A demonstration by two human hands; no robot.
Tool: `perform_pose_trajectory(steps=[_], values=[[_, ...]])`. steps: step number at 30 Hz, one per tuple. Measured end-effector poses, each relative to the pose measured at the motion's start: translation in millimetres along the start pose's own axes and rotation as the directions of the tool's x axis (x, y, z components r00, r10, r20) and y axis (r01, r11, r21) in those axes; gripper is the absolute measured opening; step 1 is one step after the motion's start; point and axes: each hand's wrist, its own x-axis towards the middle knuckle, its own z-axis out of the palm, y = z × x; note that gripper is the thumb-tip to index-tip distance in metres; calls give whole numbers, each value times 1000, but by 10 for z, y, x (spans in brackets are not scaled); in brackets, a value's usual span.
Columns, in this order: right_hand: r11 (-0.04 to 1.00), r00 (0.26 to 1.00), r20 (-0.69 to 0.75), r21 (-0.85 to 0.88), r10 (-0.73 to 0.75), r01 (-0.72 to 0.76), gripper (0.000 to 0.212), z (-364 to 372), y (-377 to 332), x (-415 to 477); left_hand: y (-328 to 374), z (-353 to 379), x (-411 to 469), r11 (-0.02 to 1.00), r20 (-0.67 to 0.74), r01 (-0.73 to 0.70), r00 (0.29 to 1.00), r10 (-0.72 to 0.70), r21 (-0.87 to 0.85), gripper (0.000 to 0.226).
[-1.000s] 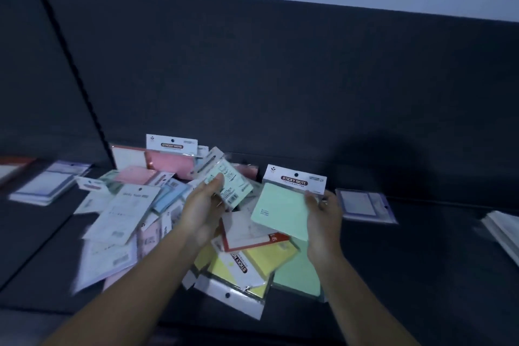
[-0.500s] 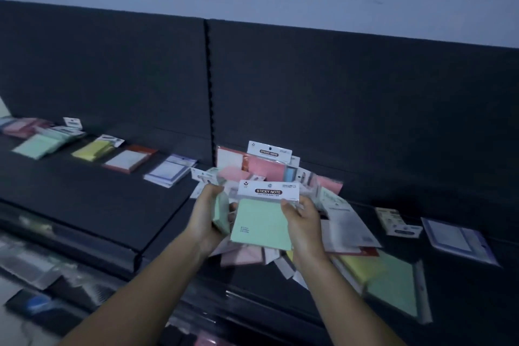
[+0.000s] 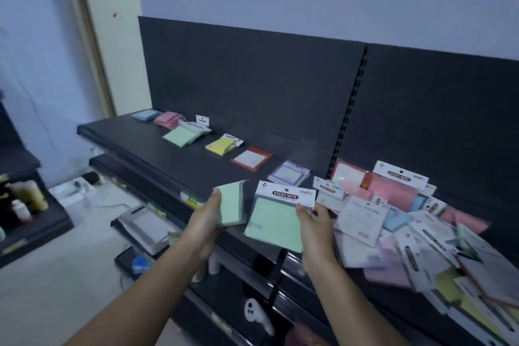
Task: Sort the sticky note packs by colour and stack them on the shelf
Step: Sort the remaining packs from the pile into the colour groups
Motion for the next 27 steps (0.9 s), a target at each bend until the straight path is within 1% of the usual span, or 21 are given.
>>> perform_pose_trajectory(steps=[5, 10, 12, 15, 19, 21, 23, 25, 27], values=[[998, 986, 161, 15, 52, -55, 6, 882, 176, -339, 120, -653, 16, 992, -7, -3, 1000, 4, 128, 44], [994, 968, 227, 17, 102, -109, 4, 1478, 251, -518, 229, -1122, 94, 967, -142, -71, 984, 108, 246, 37], [992, 961, 250, 9, 118, -124, 8, 1640, 286, -535, 250, -1228, 121, 958, -143, -90, 981, 133, 274, 36], [989, 946, 293, 3, 140, -148, 14, 1884, 348, -522, 297, -1344, 197, 952, -133, -79, 983, 123, 297, 34], [975, 897, 398, 20, 193, -219, 23, 2337, 424, -465, 467, -1603, 450, 940, -248, -36, 960, 126, 339, 30], [975, 879, 437, 20, 192, -223, 33, 2578, 507, -399, 534, -1756, 620, 941, -291, -23, 948, 127, 336, 32], [976, 867, 459, -2, 195, -219, 38, 2788, 591, -295, 595, -1900, 812, 943, -303, -12, 946, 119, 333, 37], [974, 859, 470, -12, 205, -226, 36, 3008, 650, -107, 706, -2022, 1073, 941, -284, 12, 955, 90, 338, 38], [975, 869, 451, -4, 201, -223, 30, 3227, 659, 172, 870, -2090, 1385, 960, -267, 22, 962, 56, 280, 26]])
